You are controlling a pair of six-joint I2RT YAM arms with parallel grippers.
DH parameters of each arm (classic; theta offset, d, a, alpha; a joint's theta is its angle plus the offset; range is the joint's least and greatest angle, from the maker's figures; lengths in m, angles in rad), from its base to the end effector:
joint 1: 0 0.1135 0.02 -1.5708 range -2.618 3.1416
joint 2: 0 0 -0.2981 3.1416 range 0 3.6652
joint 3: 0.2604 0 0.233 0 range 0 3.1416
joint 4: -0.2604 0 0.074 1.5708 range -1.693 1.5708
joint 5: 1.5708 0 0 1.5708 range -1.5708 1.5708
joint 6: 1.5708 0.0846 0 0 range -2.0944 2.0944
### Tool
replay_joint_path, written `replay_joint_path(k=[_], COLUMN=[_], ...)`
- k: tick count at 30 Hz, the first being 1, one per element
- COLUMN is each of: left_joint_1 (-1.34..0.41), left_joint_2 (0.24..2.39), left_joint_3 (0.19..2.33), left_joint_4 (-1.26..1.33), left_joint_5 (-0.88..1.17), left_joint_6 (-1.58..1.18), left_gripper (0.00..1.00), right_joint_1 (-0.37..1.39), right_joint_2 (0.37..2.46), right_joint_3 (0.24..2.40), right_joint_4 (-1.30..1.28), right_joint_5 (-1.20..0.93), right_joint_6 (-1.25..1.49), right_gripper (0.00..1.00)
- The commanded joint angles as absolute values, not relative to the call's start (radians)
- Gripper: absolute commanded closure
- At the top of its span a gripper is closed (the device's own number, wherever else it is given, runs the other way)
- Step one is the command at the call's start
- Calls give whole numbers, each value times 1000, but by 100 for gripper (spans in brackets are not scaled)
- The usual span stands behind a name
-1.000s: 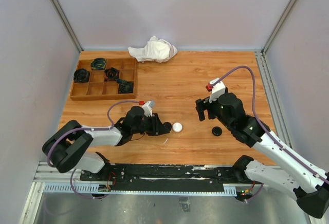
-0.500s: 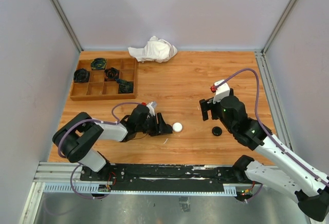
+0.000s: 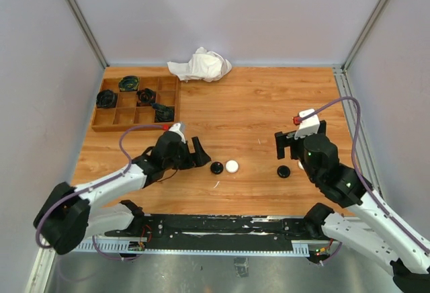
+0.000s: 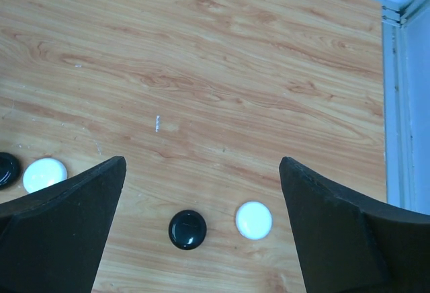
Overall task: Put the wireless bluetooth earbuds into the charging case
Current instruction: Place the charging case at the center of the board, then reset both arms
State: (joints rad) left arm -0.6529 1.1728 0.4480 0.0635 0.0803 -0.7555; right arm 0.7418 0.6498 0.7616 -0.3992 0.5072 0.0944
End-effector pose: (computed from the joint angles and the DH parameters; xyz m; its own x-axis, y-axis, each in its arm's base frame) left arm 0.1847 -0.1498 0.1867 -0.8048 -0.2449 -0.5407 0.1429 0.8042 -0.5770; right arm 0.1321 0.0654 0.3367 -0.2313 -0.1002 -0.9677 -0.2263 0.9729 -0.0467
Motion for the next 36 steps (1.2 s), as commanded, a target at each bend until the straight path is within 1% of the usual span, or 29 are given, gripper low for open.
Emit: replay_joint_path(k=[1,2,5,11,14,17,21,26,36], left_joint_1=[-640,-640,-640,-640,-640,-640,-640,-640,-640], left_joint_2=[975,928,797,603,532,475,395,344,357], left_joint_3=[578,604,677,772,781,755,662,615,617], left_joint_4=[-233,-302,-416,-533,-518,-462,-363,-312,-334], left_joint_5=[-144,-200,-313,-455,-466,-472,-510,-526,-563], left_joint_6=[-639,-620,-560,-468,-398,-337,-302,-288,-283], left_gripper=[3,1,1,1,1,1,1,1,1], right_joint_1=[731,731,732,731,732,731,731,731,732], right_joint_2=[560,544,507,460,446,434,405,369,339], right_joint_3=[777,778,790,799,797,789,765,750,736], right_joint_4=[-467,-483,-515,-535,-542,-543,-517,-500,-469], right_joint_5=[605,619,652,717,774,774,761,760,727], right_joint_6=[81,83,89,74,84,75,63,46,28], right_gripper=[1,1,1,1,1,1,1,1,1])
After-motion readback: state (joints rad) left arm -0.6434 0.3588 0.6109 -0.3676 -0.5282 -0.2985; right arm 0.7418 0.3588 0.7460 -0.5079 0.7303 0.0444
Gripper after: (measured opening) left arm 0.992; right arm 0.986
